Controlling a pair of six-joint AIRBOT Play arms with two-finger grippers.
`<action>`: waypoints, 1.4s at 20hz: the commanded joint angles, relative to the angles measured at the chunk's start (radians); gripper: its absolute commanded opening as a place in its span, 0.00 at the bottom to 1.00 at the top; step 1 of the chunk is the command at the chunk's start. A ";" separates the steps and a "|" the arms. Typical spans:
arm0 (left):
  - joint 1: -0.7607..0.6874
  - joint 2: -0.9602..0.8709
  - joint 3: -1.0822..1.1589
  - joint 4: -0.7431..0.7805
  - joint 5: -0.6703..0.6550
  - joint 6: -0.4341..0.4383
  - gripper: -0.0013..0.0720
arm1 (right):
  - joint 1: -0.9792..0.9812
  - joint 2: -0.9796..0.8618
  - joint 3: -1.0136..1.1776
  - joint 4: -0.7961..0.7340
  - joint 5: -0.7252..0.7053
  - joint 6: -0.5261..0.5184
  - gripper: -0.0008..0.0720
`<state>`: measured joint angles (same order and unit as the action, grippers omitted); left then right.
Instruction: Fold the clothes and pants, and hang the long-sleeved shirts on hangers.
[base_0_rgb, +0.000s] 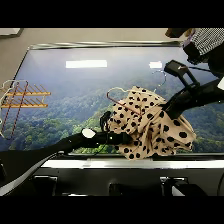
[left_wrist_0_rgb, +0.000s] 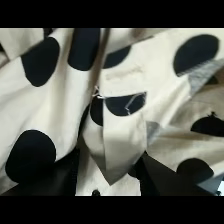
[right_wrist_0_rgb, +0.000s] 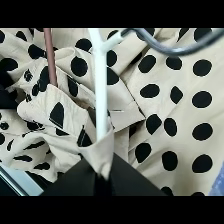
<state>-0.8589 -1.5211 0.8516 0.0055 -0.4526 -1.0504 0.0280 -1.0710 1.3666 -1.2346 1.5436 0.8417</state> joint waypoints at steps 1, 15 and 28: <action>-0.013 -0.016 0.007 -0.018 0.002 0.002 0.39 | 0.000 0.001 0.000 0.000 -0.002 0.013 0.05; 0.286 -0.042 0.268 0.243 -0.179 -0.042 0.05 | 0.002 0.132 0.002 0.023 0.132 0.253 0.04; 0.380 -0.083 0.358 0.391 -0.409 -0.077 0.05 | 0.002 0.130 -0.015 -0.032 0.104 0.319 0.04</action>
<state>-0.4778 -1.5887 1.2057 0.3847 -0.7727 -1.1255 0.0296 -0.9409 1.3529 -1.2427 1.6764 1.1549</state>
